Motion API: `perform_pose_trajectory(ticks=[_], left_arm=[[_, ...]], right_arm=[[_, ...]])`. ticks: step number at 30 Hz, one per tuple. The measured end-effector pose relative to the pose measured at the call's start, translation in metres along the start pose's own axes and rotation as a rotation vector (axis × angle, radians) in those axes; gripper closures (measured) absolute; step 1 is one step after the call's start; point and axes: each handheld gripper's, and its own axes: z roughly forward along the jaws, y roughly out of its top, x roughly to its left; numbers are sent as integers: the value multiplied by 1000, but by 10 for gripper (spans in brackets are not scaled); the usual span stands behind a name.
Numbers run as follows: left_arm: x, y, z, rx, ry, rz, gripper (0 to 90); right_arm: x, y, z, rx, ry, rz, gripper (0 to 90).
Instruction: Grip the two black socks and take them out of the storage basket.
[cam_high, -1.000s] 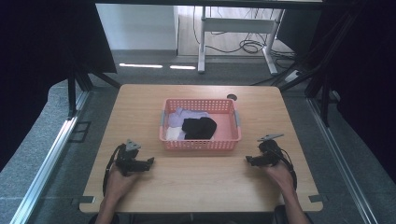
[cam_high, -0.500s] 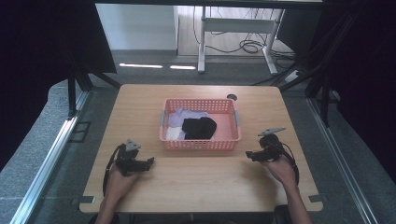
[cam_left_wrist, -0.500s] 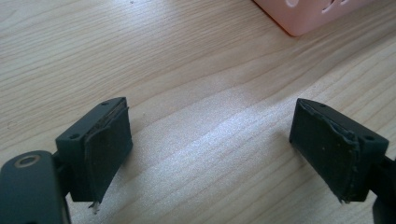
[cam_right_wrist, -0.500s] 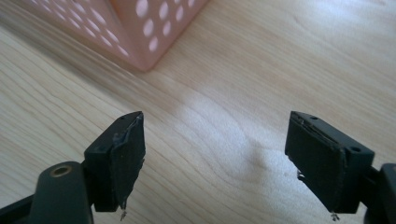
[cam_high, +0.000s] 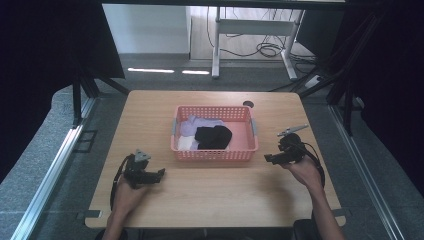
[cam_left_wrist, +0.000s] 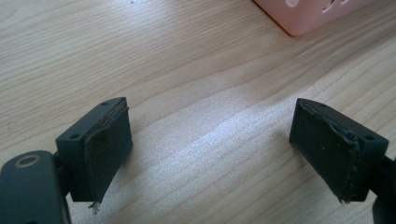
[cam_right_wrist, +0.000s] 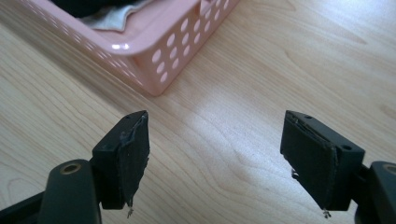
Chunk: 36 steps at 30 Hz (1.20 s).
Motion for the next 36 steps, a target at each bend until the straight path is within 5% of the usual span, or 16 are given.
perform_pose_trajectory(ticks=[19, 36], left_arm=[[0, 0, 0, 2, 0, 2, 126], [0, 0, 0, 2, 0, 2, 126]], right_arm=[[10, 64, -14, 9, 58, -55, 247], [38, 116, 27, 43, 137, -146, 339]])
